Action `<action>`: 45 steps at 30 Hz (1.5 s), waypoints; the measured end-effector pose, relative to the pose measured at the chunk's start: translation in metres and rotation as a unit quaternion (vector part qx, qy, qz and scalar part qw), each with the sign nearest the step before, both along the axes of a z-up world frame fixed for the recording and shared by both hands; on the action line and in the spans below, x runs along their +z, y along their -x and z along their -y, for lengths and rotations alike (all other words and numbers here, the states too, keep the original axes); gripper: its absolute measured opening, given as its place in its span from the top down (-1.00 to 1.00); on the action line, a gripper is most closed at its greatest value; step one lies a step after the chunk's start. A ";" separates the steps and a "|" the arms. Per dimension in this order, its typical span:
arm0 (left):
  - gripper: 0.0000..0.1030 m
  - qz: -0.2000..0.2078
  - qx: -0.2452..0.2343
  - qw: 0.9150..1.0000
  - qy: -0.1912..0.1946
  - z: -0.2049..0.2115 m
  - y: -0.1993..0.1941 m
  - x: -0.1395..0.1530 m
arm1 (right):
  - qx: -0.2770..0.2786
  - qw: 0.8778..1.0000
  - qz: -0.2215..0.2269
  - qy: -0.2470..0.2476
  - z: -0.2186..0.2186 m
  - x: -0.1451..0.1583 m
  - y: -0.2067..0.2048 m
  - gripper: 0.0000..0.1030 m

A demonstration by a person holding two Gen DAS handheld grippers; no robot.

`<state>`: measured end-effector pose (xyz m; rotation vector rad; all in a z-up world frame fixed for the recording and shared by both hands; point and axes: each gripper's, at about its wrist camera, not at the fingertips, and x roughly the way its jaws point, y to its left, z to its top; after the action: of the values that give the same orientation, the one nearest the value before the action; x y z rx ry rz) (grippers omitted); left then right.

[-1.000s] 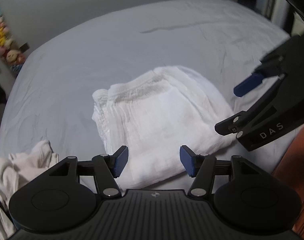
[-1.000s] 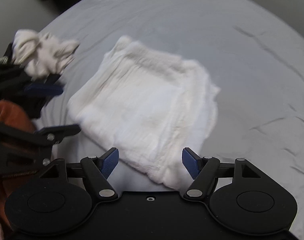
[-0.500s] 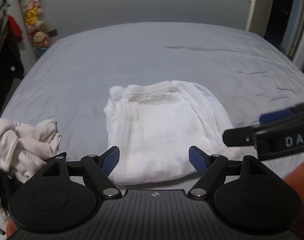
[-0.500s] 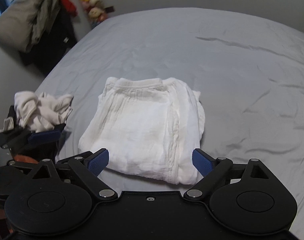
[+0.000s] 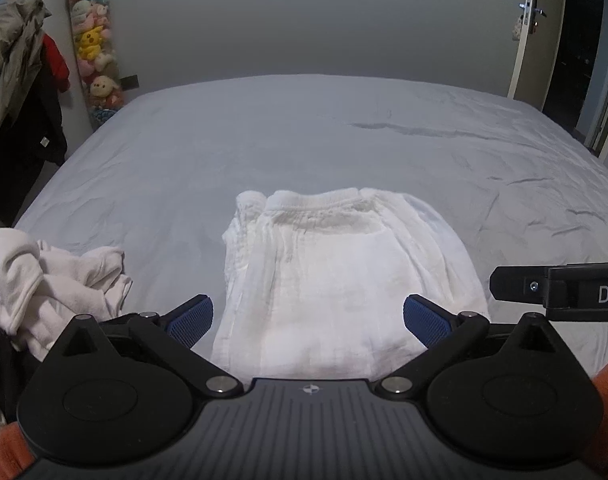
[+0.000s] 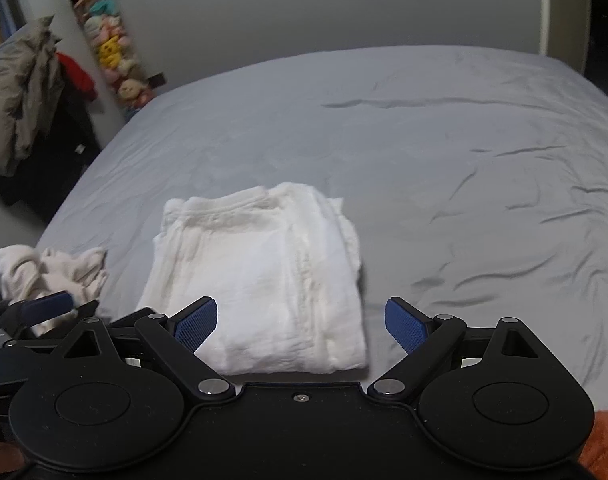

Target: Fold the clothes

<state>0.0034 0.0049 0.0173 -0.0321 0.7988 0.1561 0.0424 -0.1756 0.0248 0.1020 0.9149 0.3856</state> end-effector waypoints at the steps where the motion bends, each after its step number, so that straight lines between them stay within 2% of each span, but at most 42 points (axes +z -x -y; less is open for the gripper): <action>1: -0.99 -0.001 0.000 1.000 -0.004 0.000 0.000 0.000 | -0.002 1.000 -0.004 -0.002 -0.001 -0.002 0.000 -0.76; 4: -0.99 0.002 -0.001 0.999 -0.037 0.004 0.003 -0.001 | -0.005 1.000 -0.016 -0.010 -0.003 -0.009 0.000 -0.76; 11: -0.97 0.013 0.011 0.997 -0.081 0.012 0.013 -0.001 | -0.006 1.000 -0.025 -0.017 0.001 -0.013 0.002 -0.76; 17: -0.95 0.005 0.024 0.997 -0.069 0.007 0.014 0.000 | 0.001 1.000 -0.028 -0.011 -0.001 -0.017 0.005 -0.76; 23: -0.93 -0.014 0.030 0.997 -0.075 0.005 0.014 -0.003 | 0.009 0.999 -0.033 -0.008 -0.008 -0.016 0.006 -0.76; 45: -0.90 -0.007 0.020 0.996 -0.088 0.007 0.021 -0.001 | 0.001 1.000 -0.029 -0.012 -0.009 -0.016 0.009 -0.76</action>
<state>-0.0177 -0.0022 0.0162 0.1200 0.7952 0.2638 0.0336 -0.1669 0.0093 0.1357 0.9676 0.3977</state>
